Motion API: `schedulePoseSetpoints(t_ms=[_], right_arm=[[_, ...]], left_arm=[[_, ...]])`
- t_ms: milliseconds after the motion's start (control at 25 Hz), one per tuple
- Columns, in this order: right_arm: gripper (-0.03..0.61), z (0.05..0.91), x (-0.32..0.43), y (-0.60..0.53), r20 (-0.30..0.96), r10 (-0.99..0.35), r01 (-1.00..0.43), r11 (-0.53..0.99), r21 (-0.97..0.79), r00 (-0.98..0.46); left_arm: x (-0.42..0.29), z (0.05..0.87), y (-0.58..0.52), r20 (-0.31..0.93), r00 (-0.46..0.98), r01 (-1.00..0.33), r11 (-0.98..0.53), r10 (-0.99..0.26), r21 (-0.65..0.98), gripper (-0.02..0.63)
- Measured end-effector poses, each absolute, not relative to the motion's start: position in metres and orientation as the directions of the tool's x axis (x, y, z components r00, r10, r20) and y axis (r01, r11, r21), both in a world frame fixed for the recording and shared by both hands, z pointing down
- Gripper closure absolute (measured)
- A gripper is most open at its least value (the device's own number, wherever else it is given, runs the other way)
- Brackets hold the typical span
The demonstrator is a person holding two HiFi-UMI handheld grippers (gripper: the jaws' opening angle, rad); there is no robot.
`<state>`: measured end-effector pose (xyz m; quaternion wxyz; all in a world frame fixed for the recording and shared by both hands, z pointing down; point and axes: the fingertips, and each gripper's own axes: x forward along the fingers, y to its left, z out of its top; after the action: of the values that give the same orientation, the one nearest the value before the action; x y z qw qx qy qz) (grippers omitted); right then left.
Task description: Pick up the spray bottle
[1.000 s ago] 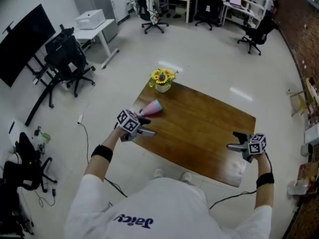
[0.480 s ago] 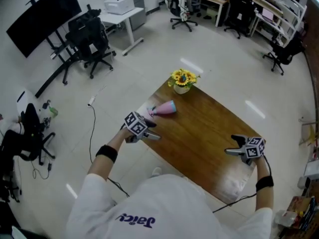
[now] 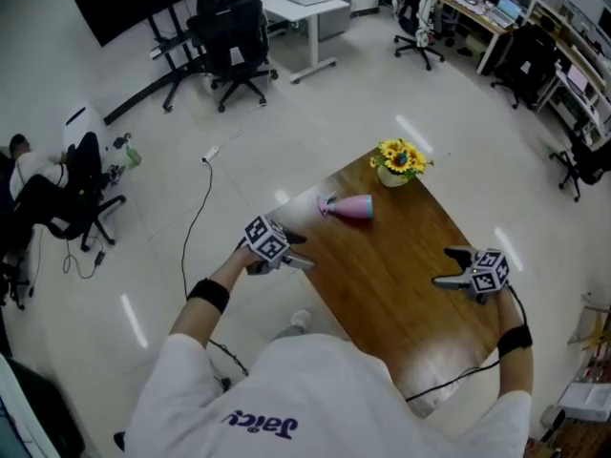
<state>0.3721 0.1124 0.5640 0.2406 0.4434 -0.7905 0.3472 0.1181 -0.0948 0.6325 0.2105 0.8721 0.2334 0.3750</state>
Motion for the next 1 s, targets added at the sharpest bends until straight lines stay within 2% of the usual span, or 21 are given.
schedulePoseSetpoints(t_ms=[400,1000], right_arm=[[0.092,0.584,0.356,-0.002,0.744,-0.367,-0.772,0.559,-0.304,-0.559],[0.092,0.653,0.302,-0.164,0.806,-0.243,-0.687,0.681,-0.254,-0.539]], left_arm=[[0.087,0.644,-0.111,0.559,0.691,0.123,-0.836,0.459,0.535,0.187],[0.075,0.64,-0.139,0.465,0.839,0.02,-0.869,0.284,0.495,0.188]])
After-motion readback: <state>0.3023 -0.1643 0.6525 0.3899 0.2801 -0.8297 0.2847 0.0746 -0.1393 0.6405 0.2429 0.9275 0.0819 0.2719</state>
